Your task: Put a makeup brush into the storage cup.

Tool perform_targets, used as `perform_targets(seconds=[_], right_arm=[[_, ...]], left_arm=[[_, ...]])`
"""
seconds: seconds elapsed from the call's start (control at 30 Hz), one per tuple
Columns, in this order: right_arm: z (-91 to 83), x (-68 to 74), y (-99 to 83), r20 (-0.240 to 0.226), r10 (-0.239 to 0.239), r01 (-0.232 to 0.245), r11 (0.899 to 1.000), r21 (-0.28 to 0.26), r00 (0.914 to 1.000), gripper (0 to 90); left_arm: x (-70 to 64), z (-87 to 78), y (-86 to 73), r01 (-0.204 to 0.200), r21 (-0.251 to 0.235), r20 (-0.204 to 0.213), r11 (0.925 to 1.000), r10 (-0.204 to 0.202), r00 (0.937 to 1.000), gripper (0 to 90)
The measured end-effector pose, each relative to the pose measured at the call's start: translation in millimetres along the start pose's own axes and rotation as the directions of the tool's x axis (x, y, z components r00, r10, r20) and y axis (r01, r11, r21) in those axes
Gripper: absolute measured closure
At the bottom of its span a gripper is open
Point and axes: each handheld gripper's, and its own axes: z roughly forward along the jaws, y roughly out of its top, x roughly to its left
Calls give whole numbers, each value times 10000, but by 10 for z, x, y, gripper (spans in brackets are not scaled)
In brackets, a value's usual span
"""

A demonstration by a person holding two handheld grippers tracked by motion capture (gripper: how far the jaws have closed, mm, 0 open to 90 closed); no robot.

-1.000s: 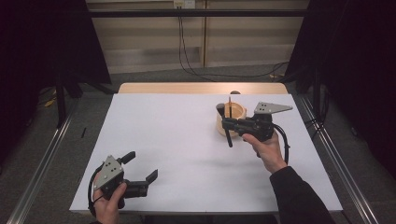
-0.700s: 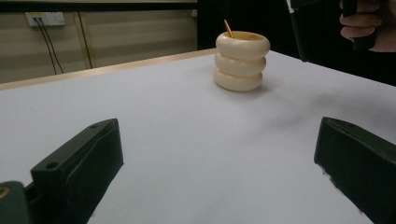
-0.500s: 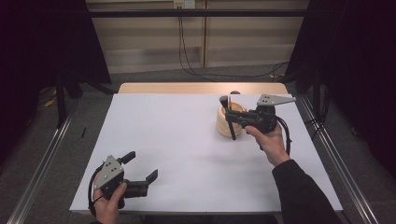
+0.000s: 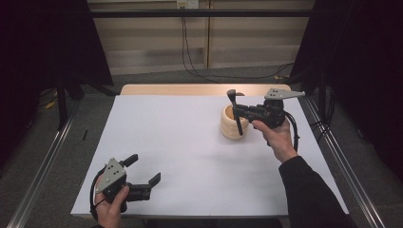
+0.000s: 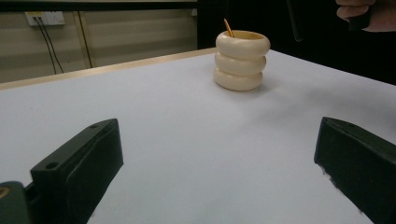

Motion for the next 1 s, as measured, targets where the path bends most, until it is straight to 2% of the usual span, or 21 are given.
perform_targets(seconds=[0.2, 0.47, 0.77, 1.0], right_arm=[[-9, -21, 72, 66, -11, 12, 9999, -102, 10000, 778], [20, -81, 176, 385, -200, 199, 9998, 38, 9991, 778], [98, -197, 278, 839, -304, 288, 9994, 211, 9960, 777], [191, -265, 319, 956, -245, 219, 9994, 282, 9951, 777]], left_arm=[[3, 2, -1, 20, 7, -22, 10000, -20, 10000, 10], [4, 6, -2, 16, 12, -6, 10000, -16, 10000, 11], [6, 4, -2, 12, 16, 5, 10000, -12, 10000, 10], [13, 1, -4, 68, -11, -2, 10000, -68, 10000, 11]])
